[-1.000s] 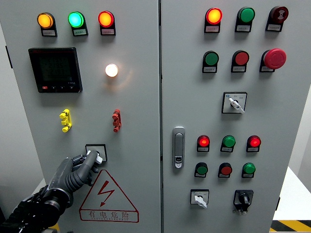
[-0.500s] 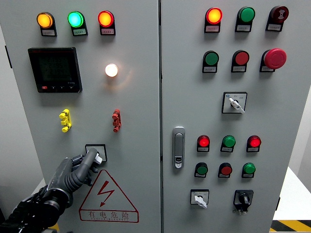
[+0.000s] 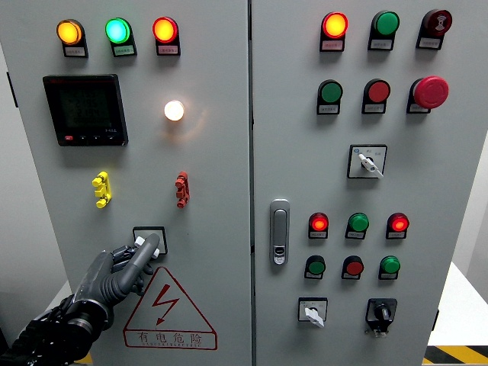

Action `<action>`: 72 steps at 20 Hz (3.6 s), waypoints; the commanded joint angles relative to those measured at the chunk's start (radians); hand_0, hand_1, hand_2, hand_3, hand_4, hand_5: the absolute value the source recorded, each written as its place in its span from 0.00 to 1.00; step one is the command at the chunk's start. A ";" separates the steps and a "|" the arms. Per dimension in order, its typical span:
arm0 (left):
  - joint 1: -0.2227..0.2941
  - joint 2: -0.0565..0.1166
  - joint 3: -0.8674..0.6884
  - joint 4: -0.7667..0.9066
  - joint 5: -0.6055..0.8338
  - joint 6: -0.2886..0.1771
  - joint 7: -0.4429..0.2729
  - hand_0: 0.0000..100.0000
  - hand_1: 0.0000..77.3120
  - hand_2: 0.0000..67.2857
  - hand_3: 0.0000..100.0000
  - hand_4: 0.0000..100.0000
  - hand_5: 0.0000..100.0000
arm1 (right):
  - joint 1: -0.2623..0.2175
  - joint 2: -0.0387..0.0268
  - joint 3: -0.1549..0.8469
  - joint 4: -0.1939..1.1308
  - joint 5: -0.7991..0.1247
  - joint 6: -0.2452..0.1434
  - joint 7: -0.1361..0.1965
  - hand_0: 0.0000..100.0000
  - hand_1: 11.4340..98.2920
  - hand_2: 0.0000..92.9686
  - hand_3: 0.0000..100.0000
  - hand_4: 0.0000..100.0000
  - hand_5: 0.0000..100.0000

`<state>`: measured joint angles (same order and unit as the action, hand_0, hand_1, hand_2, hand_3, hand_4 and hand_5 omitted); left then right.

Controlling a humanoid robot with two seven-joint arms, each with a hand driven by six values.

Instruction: Turn on light switch 1

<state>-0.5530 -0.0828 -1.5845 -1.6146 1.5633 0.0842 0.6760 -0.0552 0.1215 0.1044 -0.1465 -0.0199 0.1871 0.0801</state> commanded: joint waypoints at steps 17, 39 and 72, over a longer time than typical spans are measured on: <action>0.133 0.005 -0.011 -0.084 -0.012 0.016 -0.108 0.00 0.51 0.70 0.76 0.88 0.71 | 0.000 0.0012 0.000 -0.001 0.000 0.000 0.000 0.00 0.10 0.00 0.20 0.19 0.11; 0.548 0.304 0.147 -0.067 -0.448 0.005 -0.568 0.00 0.27 0.34 0.50 0.67 0.59 | 0.000 0.0012 0.000 -0.001 0.000 0.000 0.000 0.00 0.10 0.00 0.20 0.19 0.11; 0.450 0.147 1.325 1.569 -1.264 -0.417 -0.770 0.00 0.00 0.03 0.00 0.02 0.10 | 0.000 0.0012 0.001 -0.001 0.000 0.000 0.000 0.00 0.10 0.00 0.20 0.19 0.11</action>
<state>-0.1046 0.0760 -0.2662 -0.0489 0.2976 -0.3391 -0.1276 -0.0552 0.1225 0.1043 -0.1469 -0.0199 0.1871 0.0799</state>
